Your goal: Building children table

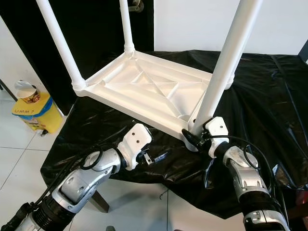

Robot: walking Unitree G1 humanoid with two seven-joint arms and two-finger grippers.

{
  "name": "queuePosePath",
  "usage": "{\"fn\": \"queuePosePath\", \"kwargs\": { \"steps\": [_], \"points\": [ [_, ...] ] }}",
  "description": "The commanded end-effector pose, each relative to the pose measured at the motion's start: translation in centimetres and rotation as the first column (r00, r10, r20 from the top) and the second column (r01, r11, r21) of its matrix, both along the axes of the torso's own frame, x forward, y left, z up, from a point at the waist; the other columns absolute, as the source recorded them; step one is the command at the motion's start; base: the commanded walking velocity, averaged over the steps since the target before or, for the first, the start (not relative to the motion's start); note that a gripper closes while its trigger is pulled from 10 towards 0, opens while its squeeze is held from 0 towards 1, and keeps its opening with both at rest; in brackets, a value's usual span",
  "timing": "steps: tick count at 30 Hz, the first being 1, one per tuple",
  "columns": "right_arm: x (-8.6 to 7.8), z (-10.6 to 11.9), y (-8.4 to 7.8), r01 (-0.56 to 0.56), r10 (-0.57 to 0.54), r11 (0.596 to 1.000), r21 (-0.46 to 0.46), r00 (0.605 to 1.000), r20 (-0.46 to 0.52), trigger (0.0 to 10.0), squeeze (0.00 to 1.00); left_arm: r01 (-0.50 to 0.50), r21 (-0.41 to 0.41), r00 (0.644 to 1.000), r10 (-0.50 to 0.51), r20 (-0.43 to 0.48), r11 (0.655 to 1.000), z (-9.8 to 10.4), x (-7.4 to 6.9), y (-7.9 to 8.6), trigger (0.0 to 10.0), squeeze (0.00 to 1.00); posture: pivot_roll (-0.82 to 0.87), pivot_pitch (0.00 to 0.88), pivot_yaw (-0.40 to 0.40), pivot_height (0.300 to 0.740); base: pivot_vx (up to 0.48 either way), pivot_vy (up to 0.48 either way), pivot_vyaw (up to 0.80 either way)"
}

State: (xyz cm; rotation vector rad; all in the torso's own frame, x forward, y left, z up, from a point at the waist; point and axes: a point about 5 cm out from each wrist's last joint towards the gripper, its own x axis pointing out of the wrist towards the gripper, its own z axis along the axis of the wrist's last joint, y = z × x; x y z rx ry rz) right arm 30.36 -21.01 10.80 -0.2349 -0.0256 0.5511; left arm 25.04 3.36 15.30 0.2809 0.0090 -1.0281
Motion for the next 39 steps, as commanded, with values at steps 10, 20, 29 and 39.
{"fn": "queuePosePath", "kwargs": {
  "steps": [10, 20, 29, 39],
  "points": [
    [-0.3, -2.2, -1.0, 0.252, -0.251, 0.968, -0.004, 0.965, -0.075, 10.0, 0.0, 0.072, 0.016, 0.997, -0.072, -0.026, 0.997, -0.2, -0.4, 0.2, 10.0, 0.0, 0.03, 0.05, -0.026, 0.74, 0.0, 0.0, 0.0],
    [-0.8, -3.2, 0.7, 0.479, -0.473, 0.875, 0.072, 0.876, -0.09, 10.0, 0.0, 0.045, 0.012, 0.999, -0.045, -0.022, 0.999, -0.3, -0.4, 0.1, 10.0, 0.0, 0.04, 0.038, -0.058, 0.74, 0.0, 0.0, 0.0],
    [-1.1, -3.5, 2.5, 0.696, -0.685, 0.7, 0.159, 0.718, -0.125, 10.0, 0.0, 0.008, -0.002, 1.0, -0.008, -0.012, 1.0, -0.4, -0.1, 0.0, 10.0, 0.0, 0.05, 0.016, -0.074, 0.74, 0.0, 0.0, 0.0],
    [-1.4, -3.5, 3.5, 0.705, -0.695, 0.689, 0.17, 0.709, -0.121, 10.0, 0.0, -0.001, 0.001, 1.0, 0.001, 0.007, 1.0, -0.2, 0.5, 0.2, 10.0, 0.0, 0.04, 0.001, -0.068, 0.74, 0.0, 0.0, 0.0]
  ]
}}
